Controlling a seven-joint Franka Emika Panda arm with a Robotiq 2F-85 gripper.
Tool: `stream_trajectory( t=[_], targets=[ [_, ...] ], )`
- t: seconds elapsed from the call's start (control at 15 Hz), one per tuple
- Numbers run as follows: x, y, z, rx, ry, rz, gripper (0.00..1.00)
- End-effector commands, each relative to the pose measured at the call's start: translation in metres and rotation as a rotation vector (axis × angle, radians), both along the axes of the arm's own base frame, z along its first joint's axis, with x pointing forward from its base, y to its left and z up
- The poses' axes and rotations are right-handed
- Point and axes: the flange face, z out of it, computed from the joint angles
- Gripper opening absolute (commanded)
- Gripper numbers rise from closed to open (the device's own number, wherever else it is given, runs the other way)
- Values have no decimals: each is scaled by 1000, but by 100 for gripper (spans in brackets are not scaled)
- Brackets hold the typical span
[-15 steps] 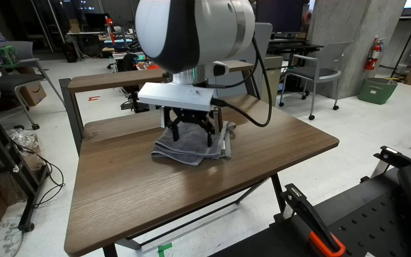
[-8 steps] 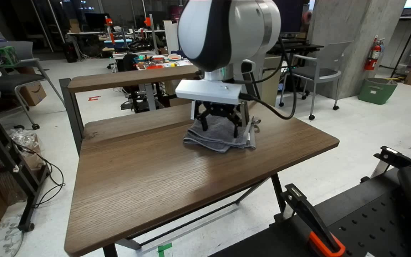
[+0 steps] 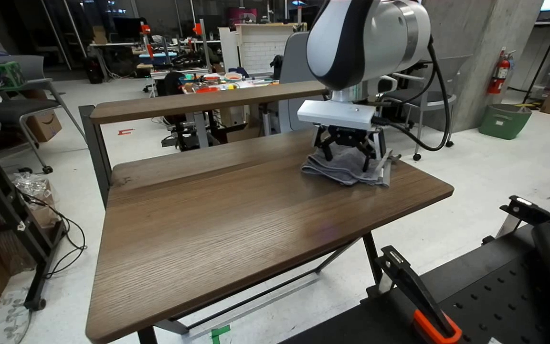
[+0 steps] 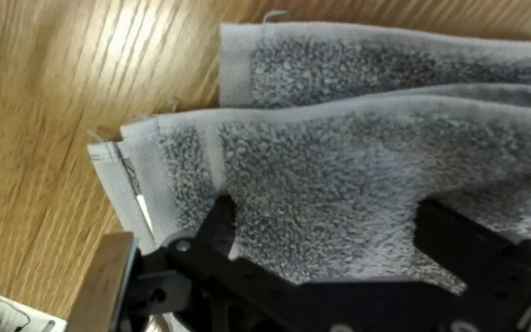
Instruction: Move the towel to the right
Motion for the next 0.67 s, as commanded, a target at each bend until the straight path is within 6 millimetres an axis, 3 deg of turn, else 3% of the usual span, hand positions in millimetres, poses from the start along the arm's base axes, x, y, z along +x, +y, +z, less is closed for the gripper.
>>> stream_trajectory(
  t=[0.0,0.2,0.4,0.53,0.6],
  targets=[
    [0,-23,11,22,-22,-80,100],
    [6,-28,48,113,-42,-155,100],
    [7,-20,88,152,-109,-193,100],
    [-3,-2,99,172,-116,-162,100],
    [16,-17,85,137,-117,-161,100]
  ],
)
